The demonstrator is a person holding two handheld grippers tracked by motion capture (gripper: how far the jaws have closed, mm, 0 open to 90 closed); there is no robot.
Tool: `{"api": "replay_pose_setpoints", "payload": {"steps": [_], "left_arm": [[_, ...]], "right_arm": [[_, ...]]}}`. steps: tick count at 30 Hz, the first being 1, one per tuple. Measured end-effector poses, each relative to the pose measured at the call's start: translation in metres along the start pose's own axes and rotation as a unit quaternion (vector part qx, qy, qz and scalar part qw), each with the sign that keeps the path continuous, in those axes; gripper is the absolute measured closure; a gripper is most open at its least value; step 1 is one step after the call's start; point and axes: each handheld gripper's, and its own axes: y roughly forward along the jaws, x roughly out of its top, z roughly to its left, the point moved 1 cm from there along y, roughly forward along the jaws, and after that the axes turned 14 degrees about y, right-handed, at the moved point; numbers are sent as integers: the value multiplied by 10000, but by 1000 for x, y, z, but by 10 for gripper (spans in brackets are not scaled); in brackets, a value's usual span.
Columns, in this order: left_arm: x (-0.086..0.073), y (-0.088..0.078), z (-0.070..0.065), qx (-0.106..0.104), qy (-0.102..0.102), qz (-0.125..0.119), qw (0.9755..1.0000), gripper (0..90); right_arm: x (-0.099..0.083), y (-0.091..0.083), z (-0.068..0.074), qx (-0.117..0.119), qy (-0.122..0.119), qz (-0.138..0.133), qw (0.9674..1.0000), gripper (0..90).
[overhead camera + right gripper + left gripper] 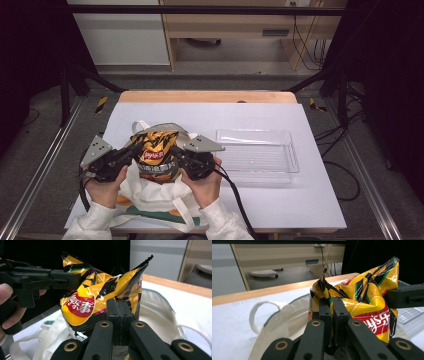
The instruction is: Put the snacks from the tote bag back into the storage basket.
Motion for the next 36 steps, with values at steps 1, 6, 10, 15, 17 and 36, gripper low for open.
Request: {"api": "replay_pose_setpoints", "payload": {"steps": [1, 6, 10, 15, 17, 36], "left_arm": [[3, -1, 0, -1, -4, -25, 10000, 874], [14, -6, 0, 26, 22, -138, 9999, 876], [29, -9, -1, 107, 124, -175, 9997, 876], [45, -14, 0, 169, 186, -251, 9994, 876], [50, -15, 0, 167, 195, -277, 9993, 877], [111, -20, -6, 220, 339, -554, 9976, 880]], "right_arm": [[2, -1, 1, 9, -23, -28, 10000, 900], [16, -9, 8, 34, -60, -156, 9999, 900], [26, -13, 11, 18, -118, -231, 9997, 900], [37, -19, 15, 35, -169, -328, 9993, 900], [42, -22, 18, 64, -181, -374, 9991, 900], [96, -54, 31, 0, -393, -747, 9964, 900]]}}
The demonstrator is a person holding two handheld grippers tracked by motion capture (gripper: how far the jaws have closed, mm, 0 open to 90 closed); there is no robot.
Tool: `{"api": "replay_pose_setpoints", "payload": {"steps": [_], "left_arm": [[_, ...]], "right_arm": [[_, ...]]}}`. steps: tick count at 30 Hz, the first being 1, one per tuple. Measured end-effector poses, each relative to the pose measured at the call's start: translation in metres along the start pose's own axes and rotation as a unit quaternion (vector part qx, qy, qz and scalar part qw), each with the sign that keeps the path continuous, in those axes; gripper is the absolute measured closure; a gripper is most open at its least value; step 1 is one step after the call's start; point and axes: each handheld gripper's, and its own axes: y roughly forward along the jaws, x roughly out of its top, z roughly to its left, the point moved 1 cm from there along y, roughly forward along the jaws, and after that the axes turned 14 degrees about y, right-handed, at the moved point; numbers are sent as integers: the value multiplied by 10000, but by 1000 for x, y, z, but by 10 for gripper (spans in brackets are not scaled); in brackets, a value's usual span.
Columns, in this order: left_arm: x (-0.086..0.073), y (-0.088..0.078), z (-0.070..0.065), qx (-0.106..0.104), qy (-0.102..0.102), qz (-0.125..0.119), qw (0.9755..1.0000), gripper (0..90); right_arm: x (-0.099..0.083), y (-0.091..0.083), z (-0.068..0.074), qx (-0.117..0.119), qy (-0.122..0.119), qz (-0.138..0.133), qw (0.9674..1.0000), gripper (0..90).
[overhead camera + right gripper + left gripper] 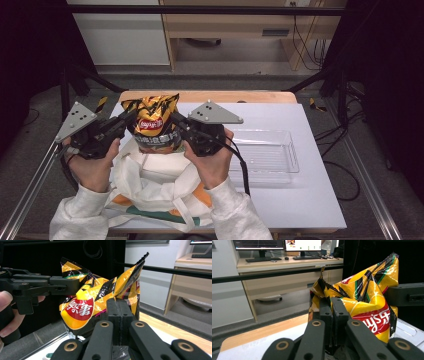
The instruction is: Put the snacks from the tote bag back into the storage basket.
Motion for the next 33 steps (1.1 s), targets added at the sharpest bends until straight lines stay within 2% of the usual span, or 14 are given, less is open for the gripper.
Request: {"api": "replay_pose_setpoints", "payload": {"steps": [9, 17, 22, 25, 27, 29, 32, 33], "left_arm": [[13, 19, -13, -98, 45, -33, 9999, 882], [26, 45, -36, -206, 177, -50, 9996, 883], [28, 56, -47, -289, 182, -57, 9994, 883], [29, 66, -57, -345, 200, -77, 9992, 883], [29, 69, -59, -347, 232, -121, 9991, 883], [29, 76, -66, -421, 166, -90, 9989, 883], [28, 81, -71, -436, 188, -89, 9988, 883], [28, 86, -74, -440, 215, -151, 9987, 883]], "right_arm": [[8, -15, -14, -175, 12, -97, 9998, 900], [14, -37, -37, -445, 65, -186, 9988, 900], [14, -49, -50, -565, 86, -235, 9981, 900], [13, -56, -58, -639, 103, -245, 9976, 900], [12, -58, -60, -651, 123, -251, 9975, 900], [11, -64, -68, -721, 125, -263, 9970, 900], [9, -69, -74, -793, 146, -265, 9964, 900], [9, -71, -76, -817, 151, -261, 9962, 900]]}}
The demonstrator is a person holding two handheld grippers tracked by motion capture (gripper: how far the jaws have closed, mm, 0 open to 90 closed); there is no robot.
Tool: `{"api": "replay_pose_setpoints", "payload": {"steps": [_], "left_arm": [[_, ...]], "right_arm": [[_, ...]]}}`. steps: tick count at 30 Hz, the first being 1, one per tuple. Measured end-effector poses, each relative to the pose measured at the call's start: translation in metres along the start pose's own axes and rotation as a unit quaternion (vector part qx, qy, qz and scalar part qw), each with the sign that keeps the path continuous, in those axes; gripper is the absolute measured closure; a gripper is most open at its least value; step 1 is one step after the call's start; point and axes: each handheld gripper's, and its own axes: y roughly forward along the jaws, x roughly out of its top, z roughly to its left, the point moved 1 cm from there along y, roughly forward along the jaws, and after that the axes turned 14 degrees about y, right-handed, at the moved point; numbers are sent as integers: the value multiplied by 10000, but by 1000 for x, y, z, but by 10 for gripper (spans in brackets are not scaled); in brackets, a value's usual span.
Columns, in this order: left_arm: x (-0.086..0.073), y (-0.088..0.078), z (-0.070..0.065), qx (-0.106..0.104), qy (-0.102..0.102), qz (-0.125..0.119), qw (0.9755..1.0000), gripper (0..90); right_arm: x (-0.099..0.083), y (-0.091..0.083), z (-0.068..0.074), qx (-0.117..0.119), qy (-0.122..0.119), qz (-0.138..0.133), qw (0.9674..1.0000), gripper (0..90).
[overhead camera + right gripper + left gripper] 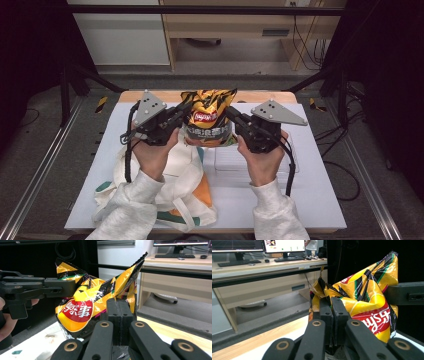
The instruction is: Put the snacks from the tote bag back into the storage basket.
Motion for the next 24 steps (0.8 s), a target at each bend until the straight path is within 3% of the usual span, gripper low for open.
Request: {"api": "replay_pose_setpoints", "payload": {"steps": [8, 24], "left_arm": [[-3, 20, -14, -173, -93, -23, 9998, 883], [-5, 55, -39, -371, -74, 29, 9993, 883]], "right_arm": [[-2, -10, -18, -172, 5, -8, 9999, 900], [-9, -27, -55, -470, 134, -17, 9988, 900]]}}
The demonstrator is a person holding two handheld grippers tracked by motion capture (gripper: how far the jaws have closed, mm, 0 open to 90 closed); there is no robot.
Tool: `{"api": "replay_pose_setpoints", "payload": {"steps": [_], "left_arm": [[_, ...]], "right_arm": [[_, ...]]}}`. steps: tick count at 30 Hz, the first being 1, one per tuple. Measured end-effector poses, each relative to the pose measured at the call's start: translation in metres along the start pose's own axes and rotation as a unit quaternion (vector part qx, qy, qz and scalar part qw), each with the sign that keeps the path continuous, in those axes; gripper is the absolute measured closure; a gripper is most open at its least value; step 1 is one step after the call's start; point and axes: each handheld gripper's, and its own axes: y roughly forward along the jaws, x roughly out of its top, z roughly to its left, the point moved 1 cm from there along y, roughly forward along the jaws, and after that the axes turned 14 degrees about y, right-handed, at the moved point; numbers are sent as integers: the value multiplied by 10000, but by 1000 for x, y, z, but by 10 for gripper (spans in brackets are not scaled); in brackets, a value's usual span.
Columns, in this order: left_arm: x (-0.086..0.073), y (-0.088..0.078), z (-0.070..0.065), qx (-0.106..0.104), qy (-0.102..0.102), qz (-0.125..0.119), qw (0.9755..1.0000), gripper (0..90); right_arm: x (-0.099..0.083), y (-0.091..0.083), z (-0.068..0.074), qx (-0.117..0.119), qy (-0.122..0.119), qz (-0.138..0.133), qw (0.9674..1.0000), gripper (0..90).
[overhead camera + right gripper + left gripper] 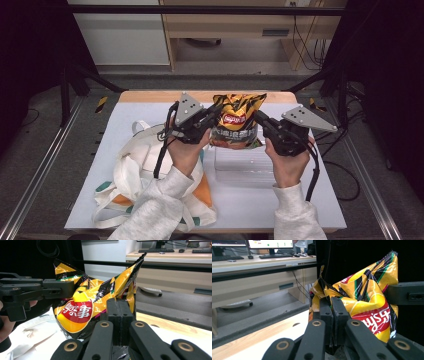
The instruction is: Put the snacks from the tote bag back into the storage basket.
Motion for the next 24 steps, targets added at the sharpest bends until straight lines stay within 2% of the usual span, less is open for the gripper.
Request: {"api": "replay_pose_setpoints", "payload": {"steps": [12, 24], "left_arm": [[-11, 25, -13, -96, -68, 113, 9999, 883], [-28, 43, -18, -95, -12, 290, 9995, 882]], "right_arm": [[-11, 1, -25, -132, 117, 56, 9998, 900], [-26, 11, -43, -256, 201, 198, 9993, 900]]}}
